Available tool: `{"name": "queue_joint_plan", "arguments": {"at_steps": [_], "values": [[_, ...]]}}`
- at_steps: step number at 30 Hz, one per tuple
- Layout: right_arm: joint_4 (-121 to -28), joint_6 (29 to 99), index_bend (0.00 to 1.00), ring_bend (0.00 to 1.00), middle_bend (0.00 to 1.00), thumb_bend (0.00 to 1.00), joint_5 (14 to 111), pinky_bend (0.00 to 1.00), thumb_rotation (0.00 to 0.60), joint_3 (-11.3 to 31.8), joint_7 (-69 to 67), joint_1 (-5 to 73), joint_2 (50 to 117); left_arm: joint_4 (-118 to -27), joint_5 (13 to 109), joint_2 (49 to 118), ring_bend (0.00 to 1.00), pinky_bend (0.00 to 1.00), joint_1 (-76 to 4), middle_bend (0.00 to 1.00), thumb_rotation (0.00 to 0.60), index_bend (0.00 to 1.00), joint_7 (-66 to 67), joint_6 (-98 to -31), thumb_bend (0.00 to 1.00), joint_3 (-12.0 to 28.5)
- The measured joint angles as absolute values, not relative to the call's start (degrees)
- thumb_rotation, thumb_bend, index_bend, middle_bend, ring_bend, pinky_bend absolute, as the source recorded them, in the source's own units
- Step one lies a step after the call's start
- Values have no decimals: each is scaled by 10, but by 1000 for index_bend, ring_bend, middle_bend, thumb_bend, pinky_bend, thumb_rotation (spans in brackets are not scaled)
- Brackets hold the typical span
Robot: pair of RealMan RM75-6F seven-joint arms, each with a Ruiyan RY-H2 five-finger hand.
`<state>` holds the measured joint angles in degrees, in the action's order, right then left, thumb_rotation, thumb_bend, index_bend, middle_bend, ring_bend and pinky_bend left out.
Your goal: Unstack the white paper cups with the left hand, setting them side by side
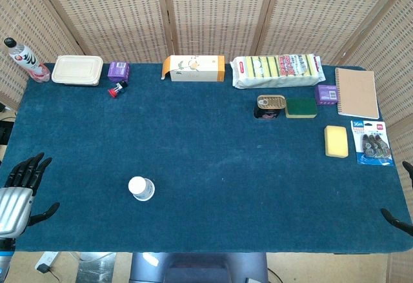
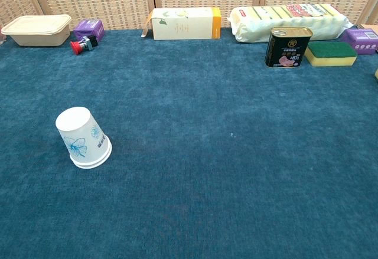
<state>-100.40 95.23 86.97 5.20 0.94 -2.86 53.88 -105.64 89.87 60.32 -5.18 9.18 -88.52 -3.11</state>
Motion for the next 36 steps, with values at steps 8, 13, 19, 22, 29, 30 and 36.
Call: {"name": "queue_joint_plan", "arguments": {"at_steps": [8,13,19,22,29,30,36], "values": [[-1011,945,99,0,0,63,869,0,600,50,3,-28,534,-1061,901,602,0,60,-55,0,600,0,92,-864,192,-32],[-1012,946,103,0,0,62,873,0,600,48,-7,-29,530,-1084,905,589,0,60,-76,0,600,0,94,-826,191,-30],[-1014,944,104,0,0,63,873,0,600,49,-20,-29,526,-1139,875,565,0,60,-139,0,600,0,126,-723,190,-8],[-1014,943,105,0,0,62,869,0,600,50,-25,-29,524,-1166,827,559,0,60,-178,0,600,0,156,-659,191,5],[-1014,939,105,0,0,62,868,0,600,51,-43,-29,519,-1202,703,578,0,60,-249,0,600,0,262,-585,196,26],[-1014,939,105,0,0,62,869,0,600,51,-46,-29,518,-1206,689,583,0,60,-255,0,600,4,276,-582,204,27],[-1014,938,104,0,0,62,874,0,600,48,-54,-29,515,-1225,609,614,0,60,-294,0,600,96,353,-575,222,29]]}}
